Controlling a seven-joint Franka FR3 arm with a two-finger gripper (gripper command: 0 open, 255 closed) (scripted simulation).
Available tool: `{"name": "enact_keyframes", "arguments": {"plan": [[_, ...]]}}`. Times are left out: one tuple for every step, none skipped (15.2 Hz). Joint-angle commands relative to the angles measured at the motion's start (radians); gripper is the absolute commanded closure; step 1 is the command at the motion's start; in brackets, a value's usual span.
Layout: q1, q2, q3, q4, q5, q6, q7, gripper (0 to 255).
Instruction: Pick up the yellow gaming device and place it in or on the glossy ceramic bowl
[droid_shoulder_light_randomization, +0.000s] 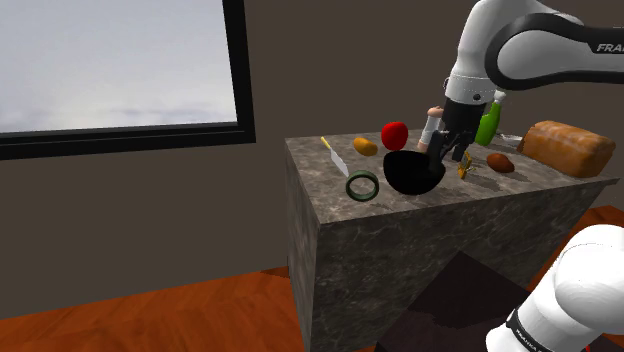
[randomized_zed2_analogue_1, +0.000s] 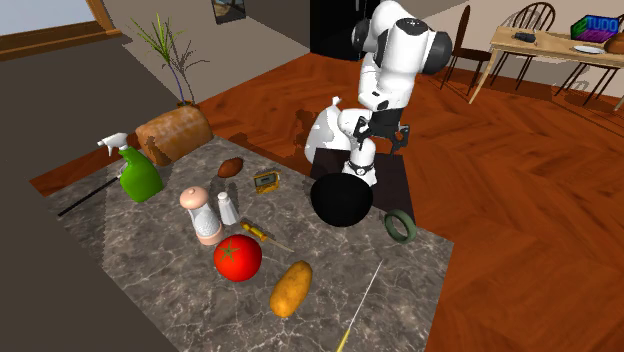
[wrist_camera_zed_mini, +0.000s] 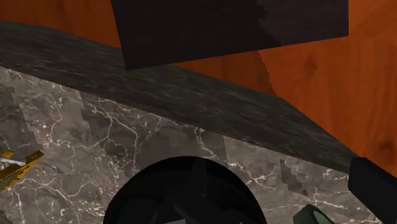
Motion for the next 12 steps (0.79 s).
{"name": "enact_keyframes", "arguments": {"plan": [[0.0,0.0,0.0,0.0,0.0,0.0,0.0,0],[-0.008,-0.002,-0.023,-0.01,-0.013,0.01,-0.025,0],[-0.017,-0.003,-0.047,-0.019,-0.026,0.021,-0.051,0],[-0.025,-0.003,-0.071,-0.027,-0.04,0.032,-0.076,0],[-0.034,0.0,-0.094,-0.033,-0.053,0.043,-0.101,0],[-0.042,0.003,-0.118,-0.038,-0.066,0.055,-0.127,0],[-0.051,0.008,-0.142,-0.042,-0.078,0.067,-0.152,0],[-0.059,0.015,-0.166,-0.045,-0.091,0.08,-0.177,0],[-0.068,0.023,-0.19,-0.047,-0.103,0.093,-0.202,0],[-0.075,0.033,-0.214,-0.047,-0.115,0.106,-0.228,0],[-0.083,0.044,-0.238,-0.046,-0.126,0.119,-0.253,0],[-0.09,0.057,-0.263,-0.043,-0.136,0.133,-0.278,0]]}}
